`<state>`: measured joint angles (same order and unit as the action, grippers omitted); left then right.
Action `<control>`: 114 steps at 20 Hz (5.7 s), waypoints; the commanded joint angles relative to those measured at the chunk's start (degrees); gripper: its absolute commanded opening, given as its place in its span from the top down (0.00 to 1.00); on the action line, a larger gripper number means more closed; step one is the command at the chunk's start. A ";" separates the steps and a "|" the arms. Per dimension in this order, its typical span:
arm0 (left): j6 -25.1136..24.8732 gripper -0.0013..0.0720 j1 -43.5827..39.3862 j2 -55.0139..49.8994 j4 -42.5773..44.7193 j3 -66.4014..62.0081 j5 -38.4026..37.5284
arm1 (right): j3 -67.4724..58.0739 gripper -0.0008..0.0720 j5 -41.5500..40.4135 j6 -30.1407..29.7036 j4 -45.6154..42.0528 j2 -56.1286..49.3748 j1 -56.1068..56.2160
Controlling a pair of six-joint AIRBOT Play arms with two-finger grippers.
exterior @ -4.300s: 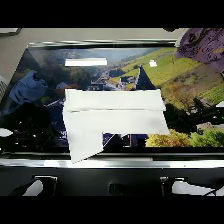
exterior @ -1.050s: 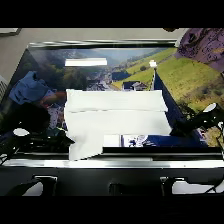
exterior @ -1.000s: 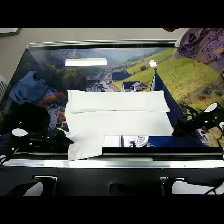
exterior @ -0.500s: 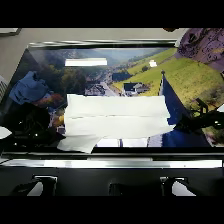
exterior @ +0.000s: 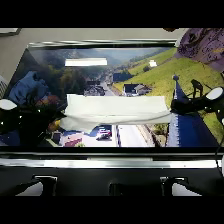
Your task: Fold the clothes and pants, and hang the long-sleeved shirts on hangers.
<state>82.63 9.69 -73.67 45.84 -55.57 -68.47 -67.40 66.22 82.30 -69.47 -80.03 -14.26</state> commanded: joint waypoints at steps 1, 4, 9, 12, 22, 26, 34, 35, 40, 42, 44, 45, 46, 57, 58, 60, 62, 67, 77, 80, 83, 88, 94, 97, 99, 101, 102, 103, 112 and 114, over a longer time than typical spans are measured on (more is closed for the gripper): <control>-0.33 0.96 -0.26 -9.09 -1.40 -9.97 -0.07 | -6.73 0.96 -1.75 3.98 -4.48 -5.70 2.78; -0.11 0.96 -0.26 -14.38 -2.36 -16.74 -1.11 | -11.72 0.96 -1.64 4.55 -5.16 -9.33 2.75; 1.42 0.96 -0.33 -20.94 -3.21 -23.56 -1.18 | -15.54 0.96 -1.70 5.20 -4.66 -14.03 2.75; 2.03 0.96 -1.18 -24.79 -3.26 -26.64 -1.55 | -17.05 0.96 -2.40 5.22 -3.10 -16.68 2.80; 3.50 0.77 -1.92 -32.33 -3.43 -27.98 0.57 | -17.55 0.43 -4.09 7.76 3.23 -22.58 2.60; 3.50 0.07 -1.86 -31.98 -3.41 -30.12 -1.77 | -22.23 0.20 5.20 11.41 5.14 -22.53 -1.62; 3.54 0.06 -1.86 -31.71 -3.39 -43.45 -8.70 | -22.40 0.20 14.40 -0.52 17.03 -28.94 -10.75; 3.52 0.06 -1.86 -31.54 -3.39 -44.50 -8.61 | -22.40 0.20 13.79 -0.90 17.59 -29.97 -10.78; 3.52 0.06 -1.86 -30.88 -3.39 -47.52 -8.68 | -22.40 0.21 12.31 -2.58 22.99 -34.12 -9.97; 3.52 0.06 -1.88 -30.69 -3.41 -47.52 -8.68 | -22.36 0.26 12.46 -3.04 21.81 -34.75 -7.78; 3.52 0.06 -1.92 -30.67 -3.41 -47.52 -8.66 | -22.36 0.38 12.26 -2.99 19.19 -34.80 -5.33; 3.54 0.06 -1.92 -30.67 -3.41 -47.52 -8.66 | -22.36 0.50 11.80 -2.64 17.68 -34.80 -4.17; 3.56 0.06 -1.92 -30.64 -3.41 -47.52 -8.66 | -22.36 0.70 11.45 -1.68 16.59 -34.77 -3.26; 9.92 0.96 -18.80 -35.19 -3.39 -47.50 1.16 | -26.25 0.96 14.49 11.17 6.19 -16.37 -3.04; 11.04 0.96 -22.25 -36.52 -3.41 -47.50 3.69 | -26.86 0.96 16.00 12.09 5.57 -14.56 -3.04; 13.18 0.96 -29.18 -39.01 -3.43 -47.50 8.76 | -28.39 0.96 19.69 13.44 4.66 -11.80 -3.04; 15.50 0.96 -35.69 -41.18 -3.45 -47.52 13.92 | -29.88 0.96 22.60 14.62 3.48 -9.60 -3.04; 17.94 0.96 -47.25 -46.27 -14.69 -47.69 25.62 | -30.49 0.96 25.97 16.13 1.09 -4.22 -3.04; 25.46 0.96 -55.17 -57.66 -21.79 -60.28 28.17 | -30.49 0.96 26.36 16.06 0.00 0.61 -3.04; 22.73 0.96 -54.38 -56.92 -23.43 -60.35 28.44 | -30.49 0.96 24.28 16.06 0.22 0.61 -3.04; 18.88 0.96 -50.64 -53.66 -22.43 -60.35 21.44 | -30.49 0.96 22.23 15.89 5.22 0.59 -3.02; 18.95 0.96 -39.82 -41.00 -2.69 -60.35 4.68 | -30.49 0.96 16.55 18.80 9.16 0.55 5.49; 18.95 0.96 -24.48 -22.10 14.58 -60.35 -13.81 | -30.49 0.96 6.73 28.68 4.66 -2.19 24.04; 18.93 0.96 -16.59 -14.51 16.81 -60.35 -18.84 | -30.49 0.96 1.81 32.46 4.68 -5.62 31.26; 18.91 0.96 -11.76 -11.28 18.16 -60.33 -21.51 | -30.49 0.96 -0.87 34.36 4.72 -8.15 34.84; 18.91 0.96 -7.61 -9.55 20.04 -60.33 -23.56 | -30.49 0.96 -3.23 36.15 4.74 -10.78 37.59; 18.86 0.96 -5.81 -9.29 20.46 -60.33 -24.20 | -30.49 0.96 -4.57 36.76 4.76 -12.02 38.66; 18.69 0.96 -4.37 -9.29 20.41 -60.30 -24.74 | -30.49 0.96 -6.01 37.35 5.07 -13.29 39.69; 17.66 0.96 -1.75 -9.51 20.44 -60.28 -25.14 | -30.49 0.96 -10.67 37.35 11.43 -21.51 43.52; 17.66 0.96 -1.75 -9.51 20.44 -60.28 -25.16 | -30.49 0.96 -11.15 37.33 11.43 -22.75 43.50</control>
<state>100.44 7.64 -83.22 66.13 -115.87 -93.43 -97.82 56.05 119.61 -58.85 -100.79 28.77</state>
